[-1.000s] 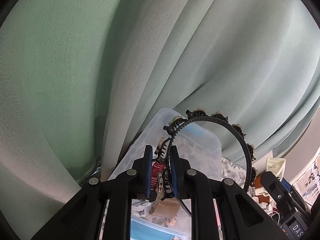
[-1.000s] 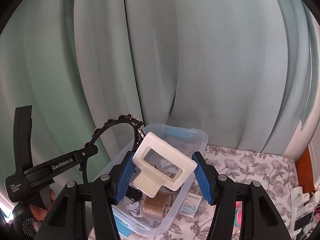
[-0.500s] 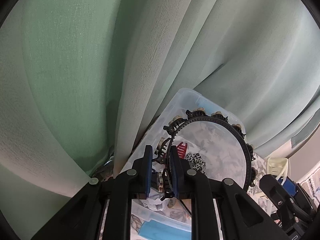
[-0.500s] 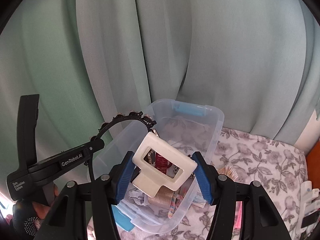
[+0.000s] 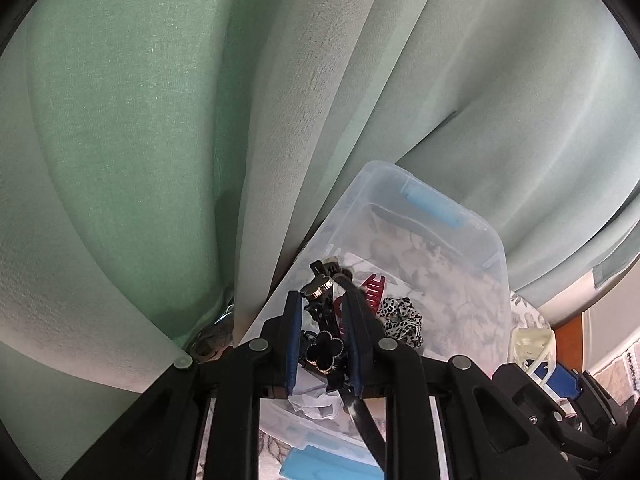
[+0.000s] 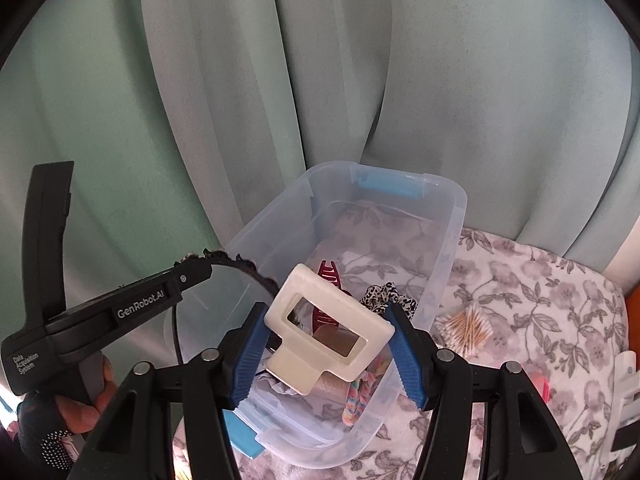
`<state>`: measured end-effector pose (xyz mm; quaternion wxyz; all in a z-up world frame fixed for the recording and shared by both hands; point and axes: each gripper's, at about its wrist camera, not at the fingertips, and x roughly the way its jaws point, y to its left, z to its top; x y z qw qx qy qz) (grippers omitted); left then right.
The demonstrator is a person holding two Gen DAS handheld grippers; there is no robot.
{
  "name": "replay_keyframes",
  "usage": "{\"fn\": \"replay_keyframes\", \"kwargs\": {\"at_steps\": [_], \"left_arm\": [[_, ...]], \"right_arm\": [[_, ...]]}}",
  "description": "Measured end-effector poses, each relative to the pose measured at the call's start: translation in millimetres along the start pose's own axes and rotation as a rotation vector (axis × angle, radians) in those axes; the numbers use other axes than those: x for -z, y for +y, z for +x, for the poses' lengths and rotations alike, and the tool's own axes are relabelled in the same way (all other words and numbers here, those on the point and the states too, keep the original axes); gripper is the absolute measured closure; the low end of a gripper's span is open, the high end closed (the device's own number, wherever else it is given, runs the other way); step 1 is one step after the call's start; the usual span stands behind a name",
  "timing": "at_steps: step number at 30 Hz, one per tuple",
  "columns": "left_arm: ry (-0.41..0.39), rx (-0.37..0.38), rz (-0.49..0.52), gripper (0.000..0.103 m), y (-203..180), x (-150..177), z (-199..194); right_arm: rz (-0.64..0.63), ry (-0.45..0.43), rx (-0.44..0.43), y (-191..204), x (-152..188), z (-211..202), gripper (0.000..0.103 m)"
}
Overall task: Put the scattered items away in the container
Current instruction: 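Open both grippers to drop the headband and white holder into the box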
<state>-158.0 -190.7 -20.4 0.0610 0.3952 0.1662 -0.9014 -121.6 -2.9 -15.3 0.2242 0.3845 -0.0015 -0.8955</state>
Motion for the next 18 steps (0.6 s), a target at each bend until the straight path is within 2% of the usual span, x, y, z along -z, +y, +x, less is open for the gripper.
{"fn": "replay_keyframes", "kwargs": {"at_steps": [1,4,8,10,12,15,18], "left_arm": [[-0.002,0.0,0.003,0.082,5,10,-12],[0.003,0.004,-0.003,0.081,3,11,-14],[0.006,0.018,-0.009,0.078,1,9,-12],[0.008,0.027,-0.01,0.075,17,14,-3],[0.005,0.029,-0.009,0.062,16,13,-2],[0.003,0.038,-0.009,0.05,15,14,-1],[0.004,0.046,-0.012,0.042,13,13,2]], "right_arm": [[-0.002,0.0,-0.001,0,0,1,0.04],[-0.002,0.001,-0.005,-1,1,3,0.04],[-0.002,-0.003,-0.018,-3,1,3,0.025],[0.004,-0.005,-0.028,-4,1,3,0.022],[0.007,-0.007,-0.03,-6,1,4,0.018],[0.01,-0.008,-0.026,-7,2,3,0.016],[0.021,-0.01,-0.024,-10,2,3,0.012]]}}
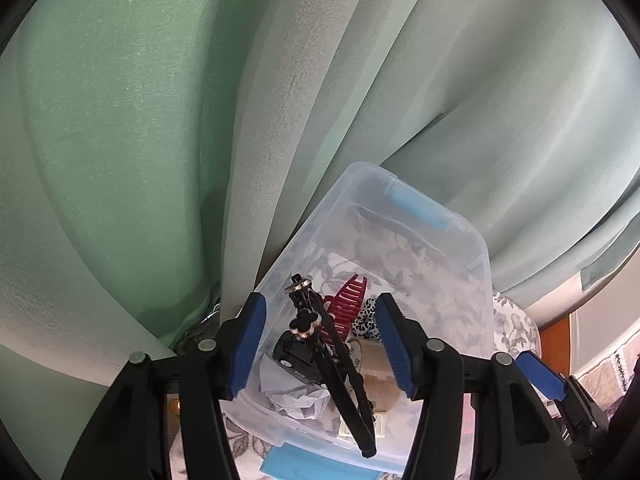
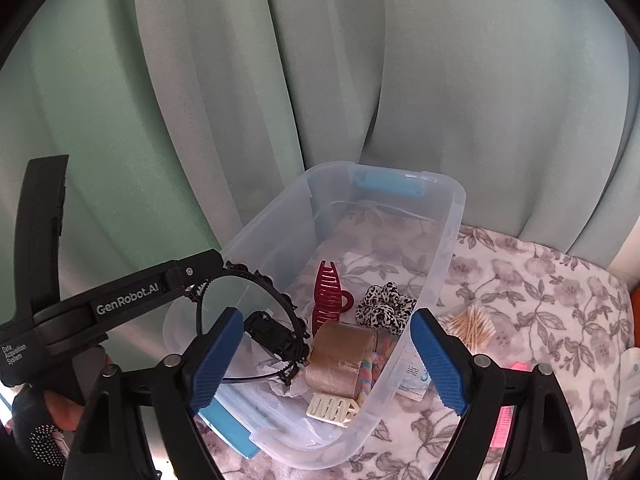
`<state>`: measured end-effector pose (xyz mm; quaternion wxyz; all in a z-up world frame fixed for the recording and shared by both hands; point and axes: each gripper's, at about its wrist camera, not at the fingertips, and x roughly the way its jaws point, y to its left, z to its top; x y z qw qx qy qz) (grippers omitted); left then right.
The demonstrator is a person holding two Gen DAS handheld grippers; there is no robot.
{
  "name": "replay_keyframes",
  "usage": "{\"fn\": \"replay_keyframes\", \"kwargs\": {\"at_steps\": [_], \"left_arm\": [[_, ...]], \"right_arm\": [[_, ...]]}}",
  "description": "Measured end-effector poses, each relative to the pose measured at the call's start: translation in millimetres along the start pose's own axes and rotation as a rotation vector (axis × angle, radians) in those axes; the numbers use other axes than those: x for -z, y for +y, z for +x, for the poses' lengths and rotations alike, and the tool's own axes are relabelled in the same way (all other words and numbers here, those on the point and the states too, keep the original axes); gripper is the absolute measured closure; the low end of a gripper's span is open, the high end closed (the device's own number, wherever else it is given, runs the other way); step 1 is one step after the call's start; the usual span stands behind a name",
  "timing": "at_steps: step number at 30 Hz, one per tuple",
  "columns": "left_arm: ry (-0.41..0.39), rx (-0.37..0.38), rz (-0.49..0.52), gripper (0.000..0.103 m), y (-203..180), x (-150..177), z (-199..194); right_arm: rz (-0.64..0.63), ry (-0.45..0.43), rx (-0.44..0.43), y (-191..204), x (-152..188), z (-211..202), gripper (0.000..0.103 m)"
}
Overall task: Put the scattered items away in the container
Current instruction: 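Open both grippers to drop the headband and white holder into the box, then withdraw both grippers from the box toward the pink roller and ring bundle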
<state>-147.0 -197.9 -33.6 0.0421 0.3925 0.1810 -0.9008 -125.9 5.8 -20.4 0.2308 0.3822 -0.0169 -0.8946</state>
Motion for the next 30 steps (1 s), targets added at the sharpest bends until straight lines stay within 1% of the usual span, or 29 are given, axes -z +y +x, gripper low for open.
{"fn": "replay_keyframes", "kwargs": {"at_steps": [1,3,9,13,17,22,24,28,30], "left_arm": [[0.0,-0.001,0.002,0.04,-1,0,0],[0.002,-0.003,0.005,0.033,-4,1,4],[0.001,0.0,-0.001,0.023,-9,2,8],[-0.01,-0.012,0.008,0.021,-12,1,2],[-0.021,-0.027,0.024,0.016,-15,1,-2],[-0.033,-0.04,0.036,0.015,-21,3,-6],[-0.042,-0.048,0.042,0.008,-24,4,-8],[-0.064,-0.057,0.055,0.005,-29,6,-16],[-0.068,-0.059,0.063,0.0,-32,7,-19]], "right_arm": [[0.003,-0.001,0.0,-1,0,0,0.011],[0.007,-0.006,0.005,-3,1,-2,0.008],[0.017,-0.022,0.011,-8,2,-7,0.0],[0.037,-0.038,0.015,-15,3,-13,0.0],[0.06,-0.054,0.02,-23,4,-19,0.0],[0.073,-0.074,0.027,-29,7,-30,0.0],[0.078,-0.083,0.031,-31,8,-33,0.0],[0.089,-0.106,0.041,-38,11,-43,0.0],[0.097,-0.117,0.048,-41,13,-46,0.0]]}}
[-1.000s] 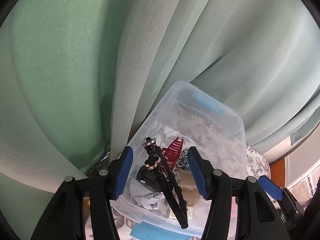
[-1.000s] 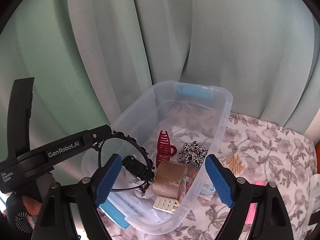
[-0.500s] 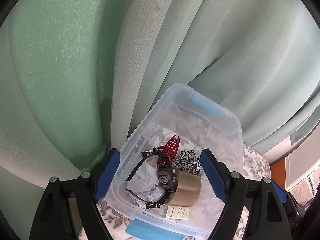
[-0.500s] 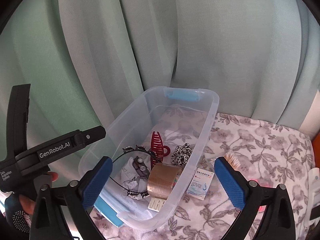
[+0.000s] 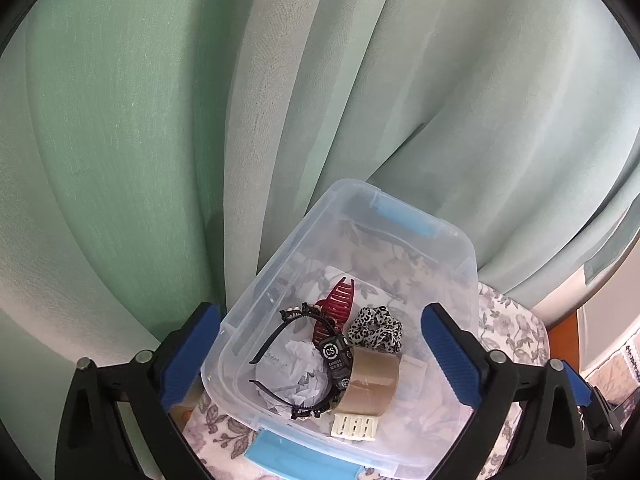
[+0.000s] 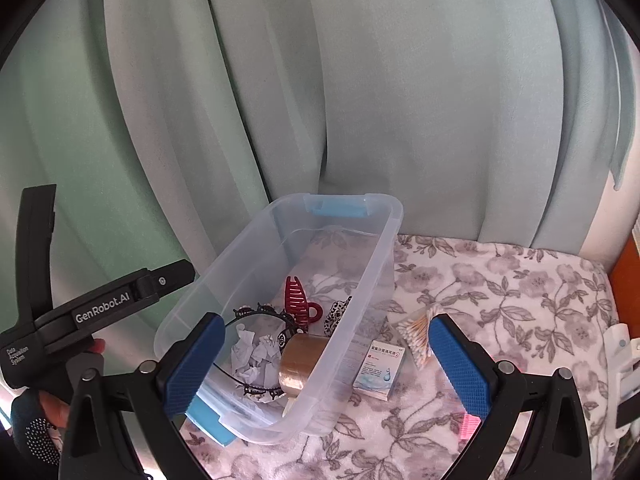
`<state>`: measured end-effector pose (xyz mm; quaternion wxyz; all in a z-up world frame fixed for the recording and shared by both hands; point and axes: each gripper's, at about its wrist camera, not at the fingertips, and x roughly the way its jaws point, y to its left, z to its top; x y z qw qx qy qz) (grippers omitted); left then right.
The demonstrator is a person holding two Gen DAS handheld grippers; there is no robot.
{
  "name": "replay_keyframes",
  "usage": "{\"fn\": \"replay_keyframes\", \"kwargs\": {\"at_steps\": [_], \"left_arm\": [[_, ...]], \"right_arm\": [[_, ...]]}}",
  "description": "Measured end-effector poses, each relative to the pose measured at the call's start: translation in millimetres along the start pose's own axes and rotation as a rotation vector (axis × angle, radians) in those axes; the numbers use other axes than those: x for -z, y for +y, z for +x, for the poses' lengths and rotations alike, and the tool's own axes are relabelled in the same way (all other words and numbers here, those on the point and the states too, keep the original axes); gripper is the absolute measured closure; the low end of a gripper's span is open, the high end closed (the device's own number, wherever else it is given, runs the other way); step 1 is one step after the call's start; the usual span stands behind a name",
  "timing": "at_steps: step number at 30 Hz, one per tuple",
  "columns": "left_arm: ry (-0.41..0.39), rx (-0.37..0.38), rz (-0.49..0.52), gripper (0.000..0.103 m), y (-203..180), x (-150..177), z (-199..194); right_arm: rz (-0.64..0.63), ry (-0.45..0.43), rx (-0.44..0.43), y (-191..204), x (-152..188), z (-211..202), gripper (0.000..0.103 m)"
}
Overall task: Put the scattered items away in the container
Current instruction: 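Withdraw both grippers from the box toward the pink roller and ring bundle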
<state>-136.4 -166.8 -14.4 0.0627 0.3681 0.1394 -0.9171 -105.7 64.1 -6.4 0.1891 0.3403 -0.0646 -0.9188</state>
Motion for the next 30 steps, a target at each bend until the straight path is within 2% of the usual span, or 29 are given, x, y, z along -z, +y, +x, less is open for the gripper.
{"fn": "replay_keyframes", "kwargs": {"at_steps": [18,23,30], "left_arm": [[-0.092,0.031,0.12,0.0,-56,11,-32],[-0.102,0.067,0.137,0.0,-73,15,-37],[-0.09,0.074,0.213,0.0,-106,26,-37]], "right_arm": [[0.069,-0.137,0.065,-49,14,-46,0.0],[0.098,-0.178,0.094,-67,19,-61,0.0],[0.179,-0.211,0.113,-98,30,-79,0.0]]}}
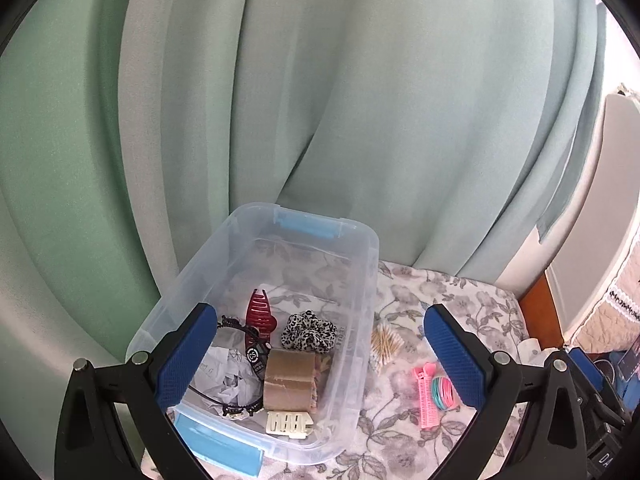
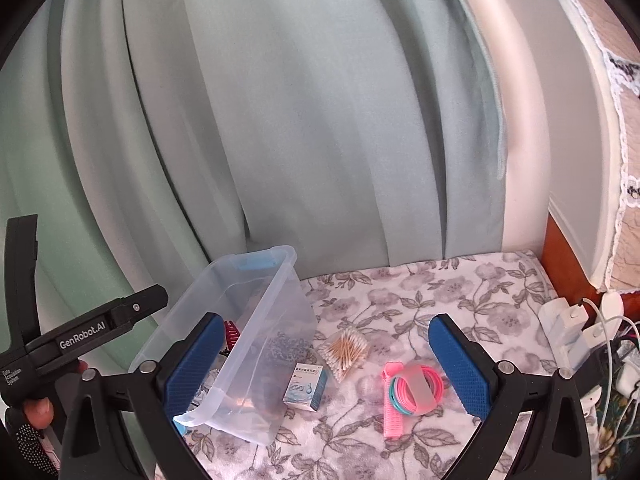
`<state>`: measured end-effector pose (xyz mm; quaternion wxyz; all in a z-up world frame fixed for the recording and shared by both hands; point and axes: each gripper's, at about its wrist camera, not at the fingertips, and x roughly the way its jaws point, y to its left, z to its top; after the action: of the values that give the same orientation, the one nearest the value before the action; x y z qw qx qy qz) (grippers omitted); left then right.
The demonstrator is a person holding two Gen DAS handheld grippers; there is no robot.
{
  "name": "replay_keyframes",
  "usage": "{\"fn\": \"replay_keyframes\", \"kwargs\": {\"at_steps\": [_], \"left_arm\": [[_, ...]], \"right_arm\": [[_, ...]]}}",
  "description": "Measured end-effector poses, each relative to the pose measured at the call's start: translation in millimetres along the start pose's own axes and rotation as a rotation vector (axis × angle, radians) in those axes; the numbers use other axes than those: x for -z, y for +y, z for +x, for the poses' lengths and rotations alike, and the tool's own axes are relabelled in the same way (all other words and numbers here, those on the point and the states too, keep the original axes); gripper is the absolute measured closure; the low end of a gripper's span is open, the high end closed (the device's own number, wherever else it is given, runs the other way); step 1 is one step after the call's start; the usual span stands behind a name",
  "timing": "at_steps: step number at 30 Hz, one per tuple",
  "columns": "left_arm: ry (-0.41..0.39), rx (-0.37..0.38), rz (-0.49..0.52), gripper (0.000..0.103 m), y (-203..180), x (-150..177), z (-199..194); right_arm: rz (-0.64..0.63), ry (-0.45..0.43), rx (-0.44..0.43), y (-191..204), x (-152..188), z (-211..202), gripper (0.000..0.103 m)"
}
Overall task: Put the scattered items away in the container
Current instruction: 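Withdraw both grippers from the box toward the pink roller and ring bundle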
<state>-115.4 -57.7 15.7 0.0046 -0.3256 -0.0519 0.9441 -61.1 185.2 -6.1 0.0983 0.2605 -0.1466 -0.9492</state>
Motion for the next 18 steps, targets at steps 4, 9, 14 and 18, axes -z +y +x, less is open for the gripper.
{"fn": "replay_keyframes", "kwargs": {"at_steps": [4,9,14,18], "left_arm": [[0.008,0.017,0.036,0.0,-18,4,0],[0.018,0.04,0.069,0.0,-38,10,1],[0.043,0.082,0.099,0.0,-58,18,6],[0.063,0.133,0.12,0.0,-74,26,12]], "right_arm": [[0.024,-0.005,0.025,-18,4,-9,0.0],[0.057,-0.016,0.046,-40,7,-17,0.0],[0.061,-0.023,0.064,-56,10,-22,0.0],[0.065,0.001,0.085,-69,17,-20,0.0]]}}
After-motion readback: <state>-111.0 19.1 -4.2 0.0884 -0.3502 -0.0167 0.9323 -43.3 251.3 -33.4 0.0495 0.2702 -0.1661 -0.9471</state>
